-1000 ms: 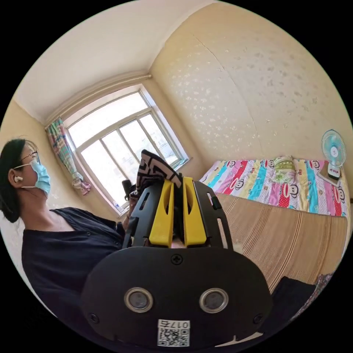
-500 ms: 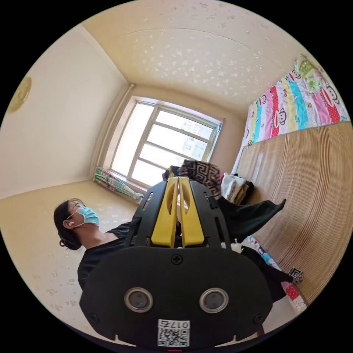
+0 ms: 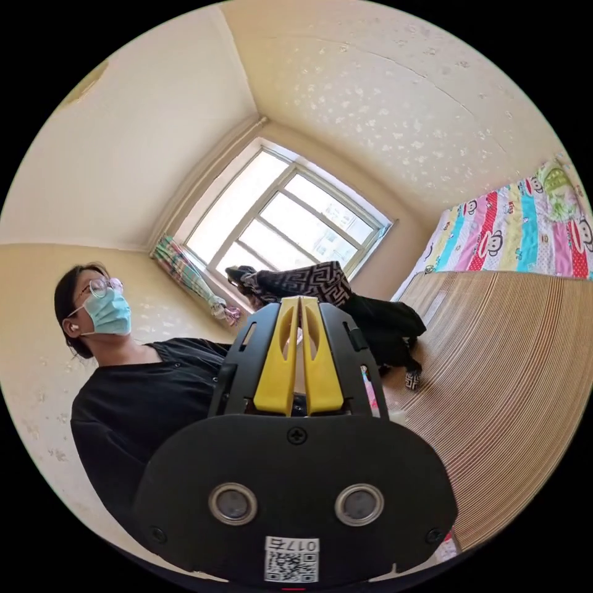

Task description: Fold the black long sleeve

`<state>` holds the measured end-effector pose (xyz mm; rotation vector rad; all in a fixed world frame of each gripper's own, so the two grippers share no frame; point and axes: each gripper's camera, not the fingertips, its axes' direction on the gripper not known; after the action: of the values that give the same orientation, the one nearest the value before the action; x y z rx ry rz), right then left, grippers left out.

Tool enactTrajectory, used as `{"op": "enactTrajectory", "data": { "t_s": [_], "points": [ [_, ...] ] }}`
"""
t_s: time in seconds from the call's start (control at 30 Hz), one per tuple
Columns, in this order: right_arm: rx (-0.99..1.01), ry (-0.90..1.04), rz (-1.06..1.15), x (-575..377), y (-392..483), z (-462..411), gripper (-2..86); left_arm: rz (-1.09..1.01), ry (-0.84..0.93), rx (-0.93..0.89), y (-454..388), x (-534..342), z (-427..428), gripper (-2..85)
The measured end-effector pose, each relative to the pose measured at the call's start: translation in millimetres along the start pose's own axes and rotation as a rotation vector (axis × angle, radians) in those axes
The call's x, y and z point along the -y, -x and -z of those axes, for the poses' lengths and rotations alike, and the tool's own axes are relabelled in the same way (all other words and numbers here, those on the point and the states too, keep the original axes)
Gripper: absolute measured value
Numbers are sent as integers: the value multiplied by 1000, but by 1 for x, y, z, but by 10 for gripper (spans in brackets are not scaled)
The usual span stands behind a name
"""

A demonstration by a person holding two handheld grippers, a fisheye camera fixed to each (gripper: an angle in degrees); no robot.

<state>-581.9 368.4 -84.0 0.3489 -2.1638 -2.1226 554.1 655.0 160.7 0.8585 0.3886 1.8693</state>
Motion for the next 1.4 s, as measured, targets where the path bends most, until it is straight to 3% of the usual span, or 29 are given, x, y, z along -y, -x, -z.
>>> {"op": "enactTrajectory", "data": {
  "t_s": [0.13,0.4,0.63,0.77,0.87,1.07,1.27,1.4],
  "points": [
    [-43,73,129,-16,26,-34,22,48,-286,-83,7,4,35,-10],
    [-84,272,316,-67,73,-114,90,69,-495,-109,1,14,31,-9],
    [43,223,408,-96,106,-143,101,-1,-424,-23,-23,50,-5,-10],
    [-46,139,484,-111,123,-153,105,-32,-410,-57,-31,64,-20,-10],
    [-190,140,431,-113,121,-160,47,-57,-380,-39,-38,73,-28,-10],
    [-380,34,404,-103,132,-144,16,-76,-358,47,-48,80,-29,-10],
    [-664,-170,450,-80,179,-100,8,7,-261,278,-44,77,-4,-10],
    [-811,-339,437,-73,215,-71,7,87,-60,546,-39,64,1,-10]
  ]
}}
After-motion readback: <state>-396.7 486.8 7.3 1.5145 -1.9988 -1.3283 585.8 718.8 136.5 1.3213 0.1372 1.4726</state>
